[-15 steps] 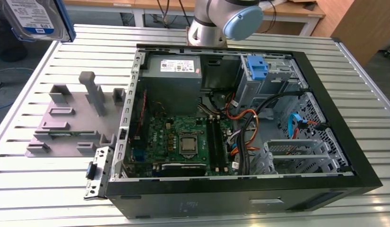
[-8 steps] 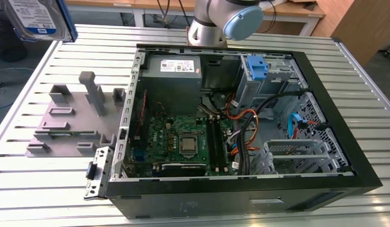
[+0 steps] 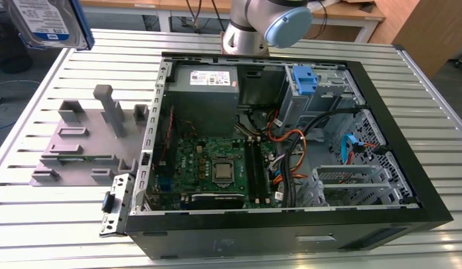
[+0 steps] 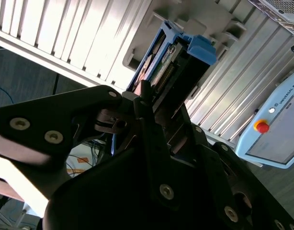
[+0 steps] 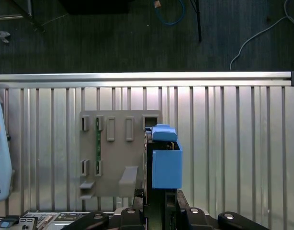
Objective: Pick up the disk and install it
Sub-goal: 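Pick up the disk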
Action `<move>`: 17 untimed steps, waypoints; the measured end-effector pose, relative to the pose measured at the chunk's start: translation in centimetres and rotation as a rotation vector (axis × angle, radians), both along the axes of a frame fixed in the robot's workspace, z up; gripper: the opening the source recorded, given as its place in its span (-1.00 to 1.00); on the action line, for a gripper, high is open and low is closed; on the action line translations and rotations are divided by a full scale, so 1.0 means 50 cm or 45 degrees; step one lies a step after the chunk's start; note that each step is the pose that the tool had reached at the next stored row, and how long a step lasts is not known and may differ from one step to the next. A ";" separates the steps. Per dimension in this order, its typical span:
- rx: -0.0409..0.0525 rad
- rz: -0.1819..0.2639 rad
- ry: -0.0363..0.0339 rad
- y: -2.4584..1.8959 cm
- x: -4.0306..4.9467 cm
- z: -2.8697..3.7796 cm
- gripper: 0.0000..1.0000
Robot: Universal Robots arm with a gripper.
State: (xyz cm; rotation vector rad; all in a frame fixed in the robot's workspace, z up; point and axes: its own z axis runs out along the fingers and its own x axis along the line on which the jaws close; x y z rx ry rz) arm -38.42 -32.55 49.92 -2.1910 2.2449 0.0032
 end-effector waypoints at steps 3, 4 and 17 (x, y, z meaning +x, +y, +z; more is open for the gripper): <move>0.000 0.000 0.0001 0.0000 0.002 0.000 -0.31; 0.000 0.000 -0.0001 0.0000 0.003 0.000 -0.31; 0.000 0.000 0.0001 0.0000 0.003 0.004 -0.31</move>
